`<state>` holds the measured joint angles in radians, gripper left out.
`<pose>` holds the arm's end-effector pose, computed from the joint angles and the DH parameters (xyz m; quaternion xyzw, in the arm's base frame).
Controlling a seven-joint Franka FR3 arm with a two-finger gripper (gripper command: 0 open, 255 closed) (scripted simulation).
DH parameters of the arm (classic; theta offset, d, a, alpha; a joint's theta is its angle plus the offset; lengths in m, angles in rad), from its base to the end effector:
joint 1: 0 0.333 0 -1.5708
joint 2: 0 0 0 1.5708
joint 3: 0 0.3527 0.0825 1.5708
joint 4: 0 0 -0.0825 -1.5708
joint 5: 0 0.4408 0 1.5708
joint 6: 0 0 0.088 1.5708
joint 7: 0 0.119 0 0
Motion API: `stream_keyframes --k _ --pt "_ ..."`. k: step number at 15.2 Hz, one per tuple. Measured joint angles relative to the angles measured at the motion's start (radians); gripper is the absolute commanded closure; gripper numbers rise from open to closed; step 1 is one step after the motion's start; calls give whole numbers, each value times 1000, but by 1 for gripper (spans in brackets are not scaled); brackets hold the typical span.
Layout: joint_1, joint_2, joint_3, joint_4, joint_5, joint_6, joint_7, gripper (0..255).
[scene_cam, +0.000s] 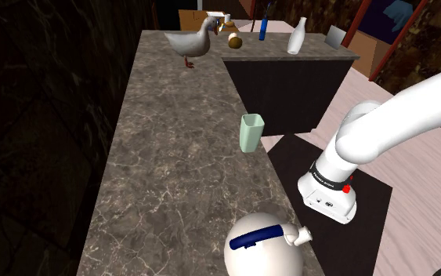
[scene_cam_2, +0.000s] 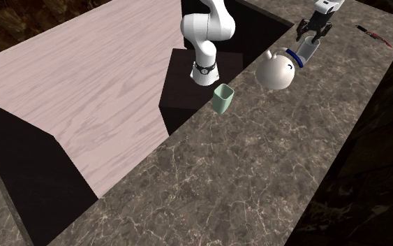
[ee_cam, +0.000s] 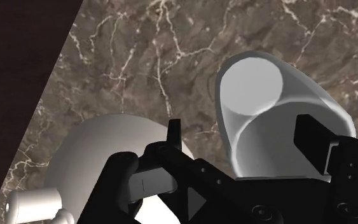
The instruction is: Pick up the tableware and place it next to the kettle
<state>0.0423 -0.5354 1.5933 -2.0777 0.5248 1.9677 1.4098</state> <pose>-0.1155 0.5819 0.3859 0.9991 -0.0122 0.0293 0.0284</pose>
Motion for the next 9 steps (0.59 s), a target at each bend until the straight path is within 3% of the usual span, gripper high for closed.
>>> stream_keyframes --k 3,7,9 --pt "0 0 0 0 0 0 0 0" --pt "53 15 -78 59 -36 -85 23 0" --pt "47 18 -82 79 -43 -103 25 0"
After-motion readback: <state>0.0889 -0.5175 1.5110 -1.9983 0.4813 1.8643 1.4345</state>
